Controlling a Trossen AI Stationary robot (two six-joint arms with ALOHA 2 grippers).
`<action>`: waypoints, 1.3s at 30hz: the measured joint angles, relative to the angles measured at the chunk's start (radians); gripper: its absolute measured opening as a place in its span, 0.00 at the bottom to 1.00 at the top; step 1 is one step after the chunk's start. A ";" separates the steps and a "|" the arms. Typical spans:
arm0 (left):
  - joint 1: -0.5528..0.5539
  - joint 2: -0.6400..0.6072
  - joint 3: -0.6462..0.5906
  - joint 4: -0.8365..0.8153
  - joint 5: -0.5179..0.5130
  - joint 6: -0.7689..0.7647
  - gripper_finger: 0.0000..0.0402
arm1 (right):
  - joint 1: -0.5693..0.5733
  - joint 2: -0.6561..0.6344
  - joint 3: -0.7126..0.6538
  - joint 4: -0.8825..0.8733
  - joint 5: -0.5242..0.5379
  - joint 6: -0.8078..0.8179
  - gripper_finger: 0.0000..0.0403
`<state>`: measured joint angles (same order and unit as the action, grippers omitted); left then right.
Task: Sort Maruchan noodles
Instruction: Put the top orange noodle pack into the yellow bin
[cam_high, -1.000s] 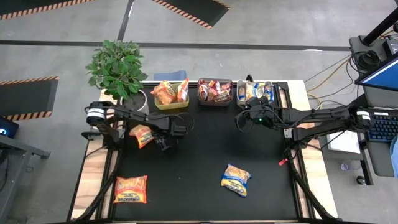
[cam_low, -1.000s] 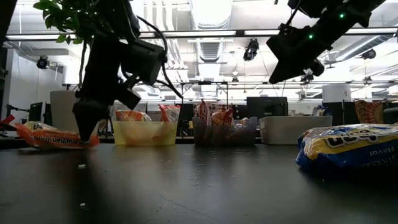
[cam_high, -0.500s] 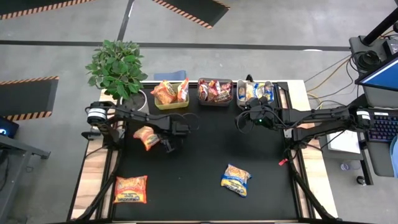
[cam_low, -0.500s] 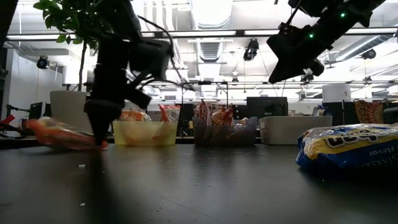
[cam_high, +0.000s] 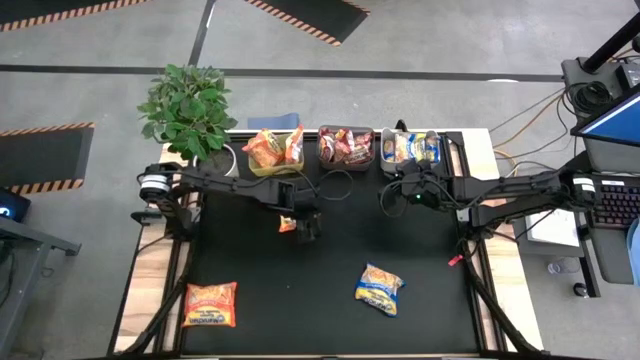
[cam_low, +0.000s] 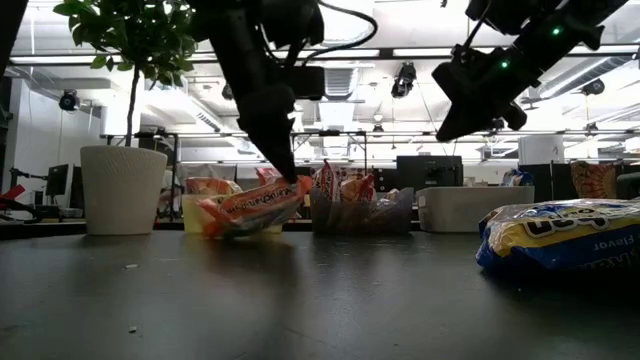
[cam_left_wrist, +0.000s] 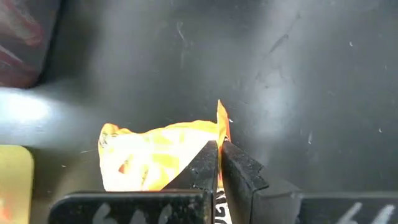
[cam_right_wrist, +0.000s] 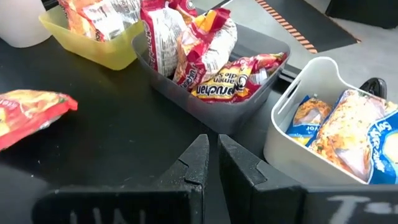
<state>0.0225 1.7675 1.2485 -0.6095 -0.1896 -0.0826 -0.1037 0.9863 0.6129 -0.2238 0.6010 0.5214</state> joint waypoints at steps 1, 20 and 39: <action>0.003 0.000 0.005 -0.001 -0.002 0.000 0.00 | 0.003 0.000 -0.004 0.000 0.000 0.002 0.07; -0.002 -0.153 -0.128 -0.063 0.153 0.242 0.19 | 0.009 0.000 -0.080 0.058 -0.131 0.144 0.07; 0.036 -0.492 -0.617 0.434 0.155 0.013 0.11 | 0.018 0.213 -0.081 0.539 -0.327 0.066 0.07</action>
<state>0.0585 1.2754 0.6316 -0.1750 -0.0345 -0.0701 -0.0853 1.1996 0.5322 0.3154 0.2744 0.5877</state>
